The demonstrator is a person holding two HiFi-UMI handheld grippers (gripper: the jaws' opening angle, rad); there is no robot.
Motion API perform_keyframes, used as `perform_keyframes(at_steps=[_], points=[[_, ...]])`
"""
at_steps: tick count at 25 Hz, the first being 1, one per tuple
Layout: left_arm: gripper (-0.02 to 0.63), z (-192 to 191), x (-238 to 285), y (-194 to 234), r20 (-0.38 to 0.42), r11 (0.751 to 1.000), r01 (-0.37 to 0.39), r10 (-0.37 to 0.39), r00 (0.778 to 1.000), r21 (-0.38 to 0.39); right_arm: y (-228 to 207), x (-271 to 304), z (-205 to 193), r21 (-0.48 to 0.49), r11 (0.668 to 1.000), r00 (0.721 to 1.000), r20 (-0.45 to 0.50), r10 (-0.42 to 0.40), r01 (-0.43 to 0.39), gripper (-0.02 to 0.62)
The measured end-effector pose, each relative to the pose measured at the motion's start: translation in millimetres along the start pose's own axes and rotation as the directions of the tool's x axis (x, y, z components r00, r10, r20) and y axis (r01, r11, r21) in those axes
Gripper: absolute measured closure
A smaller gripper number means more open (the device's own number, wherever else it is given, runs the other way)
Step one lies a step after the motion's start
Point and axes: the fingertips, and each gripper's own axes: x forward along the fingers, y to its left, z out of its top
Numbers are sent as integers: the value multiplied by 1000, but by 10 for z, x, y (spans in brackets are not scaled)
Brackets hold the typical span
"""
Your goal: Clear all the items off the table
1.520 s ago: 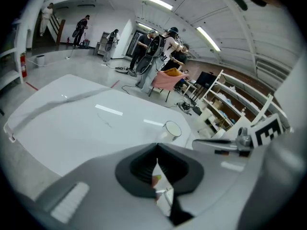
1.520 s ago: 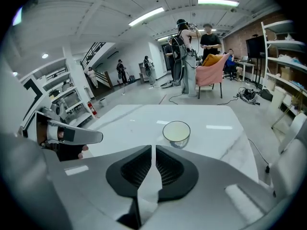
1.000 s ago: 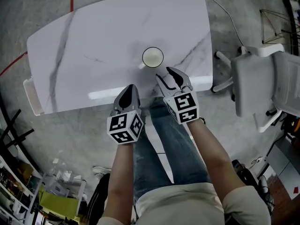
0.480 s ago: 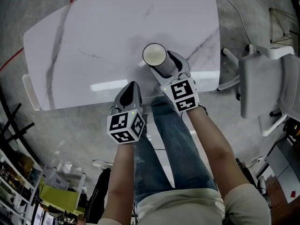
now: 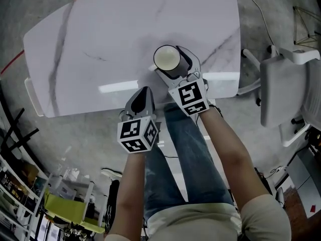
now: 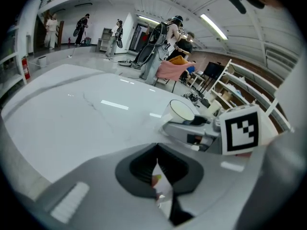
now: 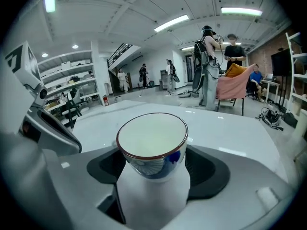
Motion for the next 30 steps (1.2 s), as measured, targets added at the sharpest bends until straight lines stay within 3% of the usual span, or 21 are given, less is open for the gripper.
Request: perform_keyframes(at_steps=[14,20,30], points=[[597,-152,35,-10,-58,1000,9,-8,998,24,17,172,128,-103,995,997,74,4,4,202],[597,-123,45,-31,-51,1000,10,-9,999,17,-10,141,114,-76,997,998,58,-10,15,204],[597,-7,-4,-243,-27,998,25,-23,999,65,-209,-260,151,61,995,994,73,-84,80,204]])
